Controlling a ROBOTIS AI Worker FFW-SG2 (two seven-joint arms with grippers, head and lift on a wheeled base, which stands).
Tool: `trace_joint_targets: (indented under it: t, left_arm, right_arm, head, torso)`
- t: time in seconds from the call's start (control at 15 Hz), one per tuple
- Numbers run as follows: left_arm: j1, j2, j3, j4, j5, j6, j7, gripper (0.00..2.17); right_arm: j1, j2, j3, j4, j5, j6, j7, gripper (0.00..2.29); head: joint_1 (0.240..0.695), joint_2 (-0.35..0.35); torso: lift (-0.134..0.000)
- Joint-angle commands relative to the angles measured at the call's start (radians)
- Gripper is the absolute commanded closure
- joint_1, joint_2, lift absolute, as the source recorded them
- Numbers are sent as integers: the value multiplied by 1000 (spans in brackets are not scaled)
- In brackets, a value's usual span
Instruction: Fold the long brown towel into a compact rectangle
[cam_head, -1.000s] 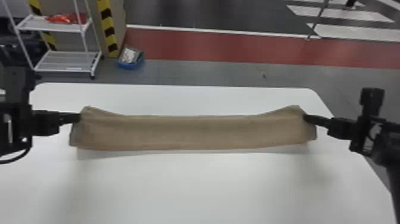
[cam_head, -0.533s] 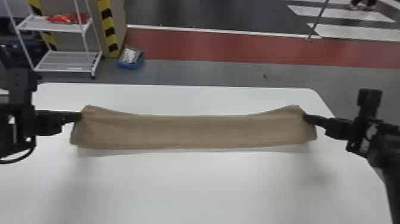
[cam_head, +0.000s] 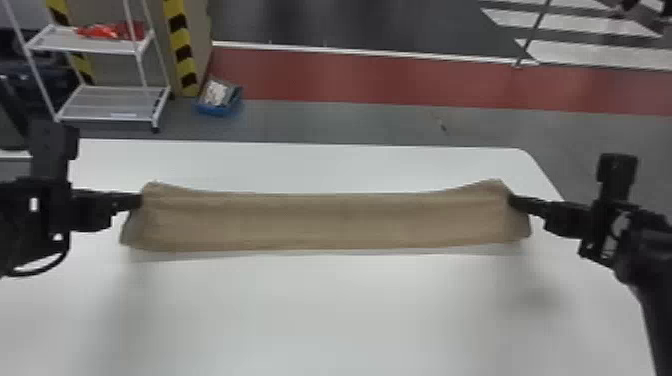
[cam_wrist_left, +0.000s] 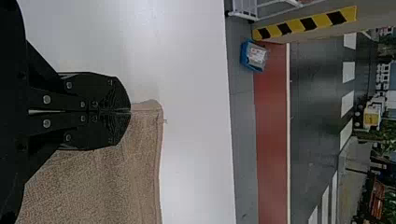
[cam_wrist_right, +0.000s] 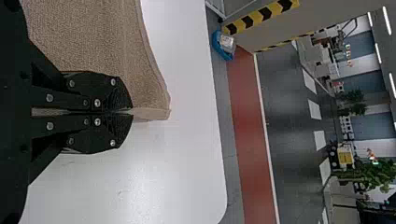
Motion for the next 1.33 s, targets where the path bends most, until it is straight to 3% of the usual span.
trace_joint_targets:
  t: [0.0, 0.07, 0.13, 0.2, 0.53, 0.73, 1.27]
  left_arm:
    - [1, 2, -6, -1, -5, 4, -9, 721]
    - [1, 5, -6, -4, -5, 16, -12, 421]
    - [4, 5, -4, -12, -5, 16, -14, 178]
    - [14, 5, 1, -20, -3, 19, -15, 66]
    - [96, 18, 71, -153, -2, 96, -17, 66]
    - [179, 20, 126, -236, 17, 108, -15, 66]
    - [176, 14, 120, -195, 46, 105, -35, 70]
  right_arm:
    - [0, -1, 4, 0, 0, 6, 0, 340]
    - [0, -3, 7, 0, 0, 18, 0, 117]
    - [0, -3, 7, -1, 0, 30, 0, 26]
    - [1, -3, 7, -3, 0, 46, 2, 29]
    - [83, 3, -9, -151, -3, 86, -1, 49]
    - [124, 3, -10, -208, -44, 95, 0, 53]
    - [129, -5, 1, -194, -28, 135, 23, 218]
  head:
    - [695, -134]
    - [695, -135]
    - [695, -136]
    - [695, -136]
    - [695, -137]
    - [695, -128]
    - [695, -119]
  torso:
    - [-123]
    - [-123]
    - [-123]
    - [-123]
    - [-123]
    - [-123]
    - [-123]
